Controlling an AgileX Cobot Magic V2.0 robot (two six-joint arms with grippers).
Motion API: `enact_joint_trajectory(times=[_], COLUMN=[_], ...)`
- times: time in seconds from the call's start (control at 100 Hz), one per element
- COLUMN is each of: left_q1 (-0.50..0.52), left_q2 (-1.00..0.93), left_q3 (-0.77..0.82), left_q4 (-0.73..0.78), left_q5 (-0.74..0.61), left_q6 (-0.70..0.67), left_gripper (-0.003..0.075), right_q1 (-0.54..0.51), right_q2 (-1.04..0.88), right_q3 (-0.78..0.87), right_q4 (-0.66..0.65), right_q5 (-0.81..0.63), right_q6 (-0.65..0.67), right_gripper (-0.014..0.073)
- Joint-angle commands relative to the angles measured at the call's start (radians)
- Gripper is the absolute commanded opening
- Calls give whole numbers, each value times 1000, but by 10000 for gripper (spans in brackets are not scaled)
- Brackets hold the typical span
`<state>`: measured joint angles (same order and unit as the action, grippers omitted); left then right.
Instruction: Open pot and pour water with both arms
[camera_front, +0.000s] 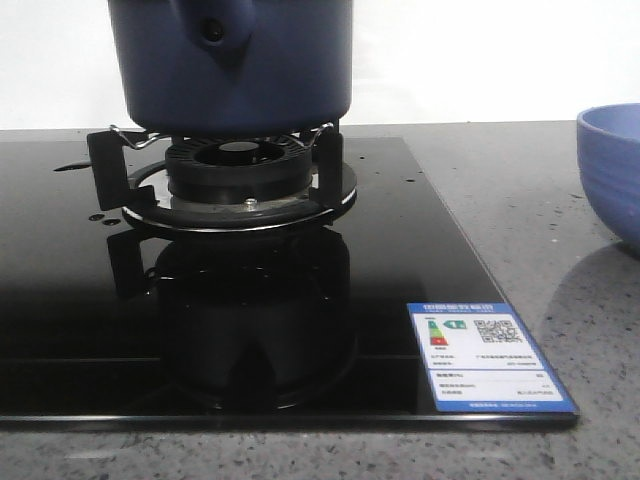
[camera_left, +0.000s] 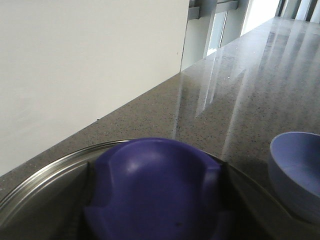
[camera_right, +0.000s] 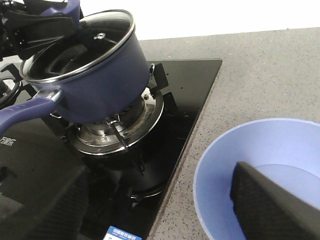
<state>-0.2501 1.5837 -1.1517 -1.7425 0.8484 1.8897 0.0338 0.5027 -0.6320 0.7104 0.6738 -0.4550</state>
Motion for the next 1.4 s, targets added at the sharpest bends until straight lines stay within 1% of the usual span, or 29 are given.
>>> enact_joint_trajectory(times=[0.0, 0.13, 0.19, 0.3, 0.37, 0.58, 0.71, 0.81, 0.87, 0.94, 1.04, 1.09, 1.13, 1.2, 1.3, 1.39], left_q1=[5, 23, 40, 77, 103, 176, 222, 251, 263, 264, 257, 247, 232, 202, 173, 162], left_q2=[-50, -89, -112, -163, -198, -325, -420, -509, -558, -618, -691, -714, -725, -733, -736, -736], left_q3=[-35, -35, -35, -35, -35, -25, 32, 115, 167, 240, 318, 347, 364, 378, 378, 378], left_q4=[-111, -113, -113, -109, -91, 78, 89, 89, 86, 84, 71, 64, 61, 61, 57, 30], left_q5=[73, 78, 79, 80, 82, 82, 68, 11, -24, -73, -119, -136, -146, -160, -160, -160], left_q6=[-3, -3, -3, -20, -67, -206, -236, -246, -246, -246, -246, -246, -246, -246, -246, -245], left_gripper=[140, 141, 158, 251, 284, 284, 284, 284, 284, 284, 283, 284, 284, 284, 284, 284], right_q1=[1, 1, 1, 1, 1, 1, -5, -8, -23, -50, -90, -95, -95, -95, -95, -108], right_q2=[3, 3, 3, 3, 3, 3, 35, 83, 130, 189, 285, 333, 368, 410, 463, 510], right_q3=[-35, -35, -35, -35, -35, -35, -53, -104, -162, -250, -399, -455, -490, -515, -512, -491], right_q4=[22, 22, 22, 22, 22, 22, 17, 7, -45, -177, -466, -582, -645, -684, -683, -685], right_q5=[-61, -61, -61, -61, -61, -61, -64, -45, -15, 63, 252, 350, 390, 424, 451, 442], right_q6=[-14, -14, -14, -14, -14, -14, 2, 15, 84, 210, 439, 507, 538, 547, 547, 547], right_gripper=[533, 533, 533, 533, 533, 533, 533, 533, 533, 533, 533, 533, 533, 533, 531, 503])
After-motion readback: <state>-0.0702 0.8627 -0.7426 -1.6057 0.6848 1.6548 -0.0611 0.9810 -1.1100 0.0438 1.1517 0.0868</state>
